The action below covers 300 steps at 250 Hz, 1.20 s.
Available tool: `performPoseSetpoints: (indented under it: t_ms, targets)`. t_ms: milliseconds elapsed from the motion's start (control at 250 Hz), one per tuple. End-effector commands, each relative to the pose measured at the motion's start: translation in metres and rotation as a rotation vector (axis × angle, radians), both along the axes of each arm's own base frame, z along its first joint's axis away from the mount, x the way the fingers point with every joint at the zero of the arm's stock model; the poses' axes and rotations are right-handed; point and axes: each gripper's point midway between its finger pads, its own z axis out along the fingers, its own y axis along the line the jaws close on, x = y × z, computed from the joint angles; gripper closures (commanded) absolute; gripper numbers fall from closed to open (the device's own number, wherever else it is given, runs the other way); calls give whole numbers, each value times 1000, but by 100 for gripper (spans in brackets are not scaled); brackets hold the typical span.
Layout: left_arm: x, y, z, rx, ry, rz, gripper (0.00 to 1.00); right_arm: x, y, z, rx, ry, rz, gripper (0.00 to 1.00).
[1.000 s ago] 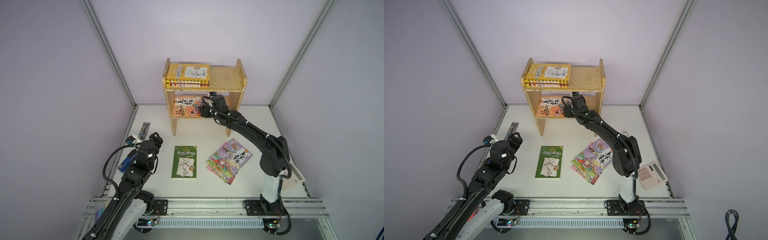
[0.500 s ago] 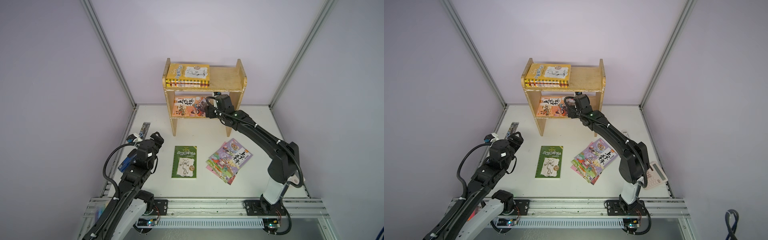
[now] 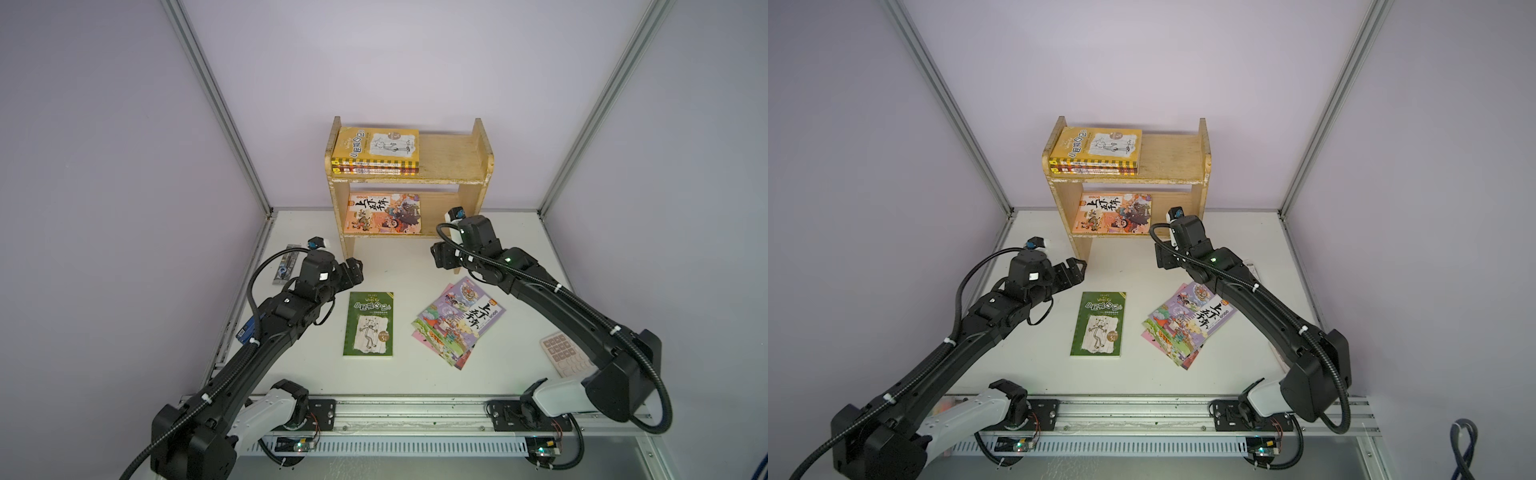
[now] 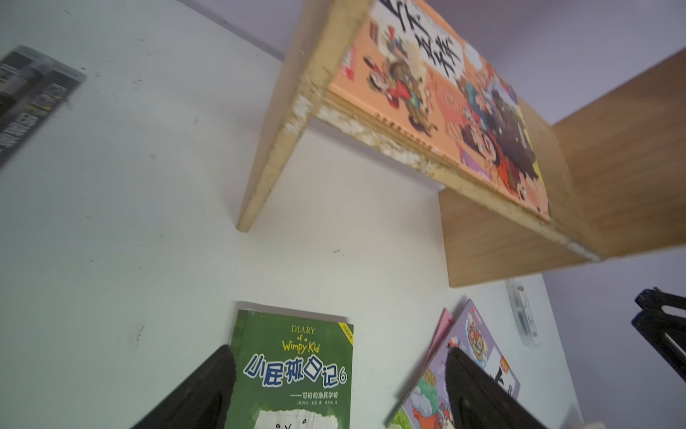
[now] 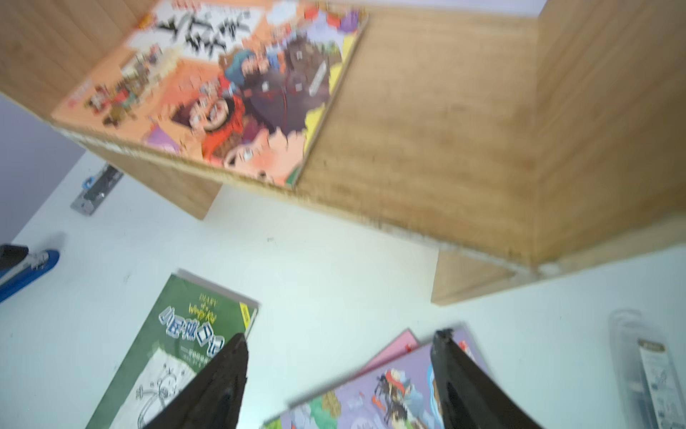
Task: Stacking books/files
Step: Pick up the book at the center of the table.
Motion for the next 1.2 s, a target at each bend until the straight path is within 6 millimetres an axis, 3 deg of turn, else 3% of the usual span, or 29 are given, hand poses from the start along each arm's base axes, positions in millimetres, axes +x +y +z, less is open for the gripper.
performPoseSetpoints:
  t_ms: [0, 352, 616, 728, 912, 1196]
  targets:
    - [-3, -34, -12, 40, 21, -156, 9, -25, -13, -24, 3, 105, -41, 22]
    - [-5, -150, -85, 114, 199, -461, 12, -73, -70, -115, -23, 364, -303, 21]
    - [-6, -212, -129, 93, 310, -628, 22, -90, -94, -149, 3, 438, -382, 22]
    - [-9, -230, -137, 76, 335, -680, 25, -92, -98, -161, 1, 455, -391, 24]
    - [-14, -248, -153, 86, 386, -732, 28, -91, -88, -184, 57, 489, -380, 29]
    - [-19, -261, -170, 94, 426, -773, 31, -89, -84, -207, 84, 514, -385, 31]
